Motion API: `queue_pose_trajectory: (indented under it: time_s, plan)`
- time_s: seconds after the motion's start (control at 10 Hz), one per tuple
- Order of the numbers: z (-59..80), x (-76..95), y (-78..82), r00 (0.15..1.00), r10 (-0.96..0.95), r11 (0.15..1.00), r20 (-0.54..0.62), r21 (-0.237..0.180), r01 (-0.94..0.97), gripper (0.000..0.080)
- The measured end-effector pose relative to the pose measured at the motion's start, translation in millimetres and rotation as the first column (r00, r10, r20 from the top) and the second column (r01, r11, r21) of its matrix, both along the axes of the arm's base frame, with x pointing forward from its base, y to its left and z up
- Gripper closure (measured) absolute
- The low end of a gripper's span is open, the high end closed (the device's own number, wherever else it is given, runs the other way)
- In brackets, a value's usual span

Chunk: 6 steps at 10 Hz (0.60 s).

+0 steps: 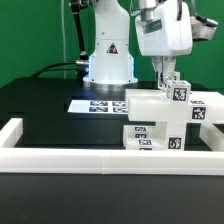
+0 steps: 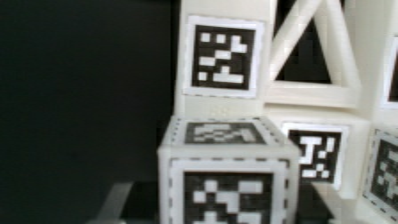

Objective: Assemble chair

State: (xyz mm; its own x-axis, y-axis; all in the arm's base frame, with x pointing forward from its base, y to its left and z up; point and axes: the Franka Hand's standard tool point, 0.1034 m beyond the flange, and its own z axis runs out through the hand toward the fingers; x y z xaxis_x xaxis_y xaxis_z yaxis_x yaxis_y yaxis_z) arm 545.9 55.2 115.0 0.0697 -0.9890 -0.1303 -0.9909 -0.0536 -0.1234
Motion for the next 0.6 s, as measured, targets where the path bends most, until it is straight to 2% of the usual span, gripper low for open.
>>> queue_pose_trajectory:
  time_s: [0.2, 0.3, 0.4, 0.5, 0.6]
  plan:
    - [-0.1, -0.1, 1.1, 0.998, -0.062, 0.998, -0.009, 0.007, 0.062, 0.0509]
    - [0.0, -0.1, 1.2, 0.999, -0.035, 0.999, -0.006, 0.003, 0.035, 0.0415]
    - [0.6, 0.5, 2.0, 0.999, 0.038, 0.999, 0.004, -0.006, -0.038, 0.0243]
    - [1.2, 1.0, 2.7, 0.998, 0.055, 0.998, 0.006, -0.007, -0.055, 0.0243]
    - [2.0, 1.6, 4.5, 0.995, 0.102, 0.995, 0.007, -0.018, -0.102, 0.0166]
